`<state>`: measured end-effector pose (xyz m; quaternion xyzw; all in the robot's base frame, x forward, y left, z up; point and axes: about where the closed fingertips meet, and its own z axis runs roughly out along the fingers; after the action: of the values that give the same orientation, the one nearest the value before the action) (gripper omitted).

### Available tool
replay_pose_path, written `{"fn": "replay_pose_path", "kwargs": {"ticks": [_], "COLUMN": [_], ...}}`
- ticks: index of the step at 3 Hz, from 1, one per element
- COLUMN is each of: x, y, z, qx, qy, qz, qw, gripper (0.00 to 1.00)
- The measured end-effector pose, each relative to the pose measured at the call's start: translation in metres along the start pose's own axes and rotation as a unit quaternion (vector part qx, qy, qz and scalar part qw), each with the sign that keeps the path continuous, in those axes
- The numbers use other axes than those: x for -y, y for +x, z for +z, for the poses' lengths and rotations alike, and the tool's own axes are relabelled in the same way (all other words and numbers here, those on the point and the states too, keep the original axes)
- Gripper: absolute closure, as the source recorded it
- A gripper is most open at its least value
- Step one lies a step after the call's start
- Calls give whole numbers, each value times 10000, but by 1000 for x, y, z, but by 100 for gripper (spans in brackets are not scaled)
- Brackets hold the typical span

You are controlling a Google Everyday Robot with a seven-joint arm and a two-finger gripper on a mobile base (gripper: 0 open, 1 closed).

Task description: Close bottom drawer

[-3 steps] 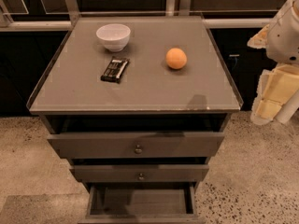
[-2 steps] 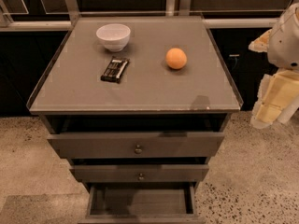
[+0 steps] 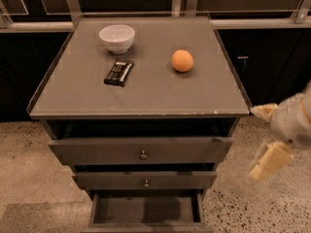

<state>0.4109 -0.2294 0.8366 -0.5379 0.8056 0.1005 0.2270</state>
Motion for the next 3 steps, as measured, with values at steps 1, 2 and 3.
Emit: {"fn": "replay_pose_path", "kwargs": {"ticks": [1, 2, 3], "x": [-6, -15, -15], "y": [33, 66, 66], "z": [65, 127, 127], "qx": [685, 1131, 1131], "qy": [-146, -339, -339], "qz": [571, 1165, 1165], "qw": [9959, 9861, 9861], "gripper": [0, 0, 0]}}
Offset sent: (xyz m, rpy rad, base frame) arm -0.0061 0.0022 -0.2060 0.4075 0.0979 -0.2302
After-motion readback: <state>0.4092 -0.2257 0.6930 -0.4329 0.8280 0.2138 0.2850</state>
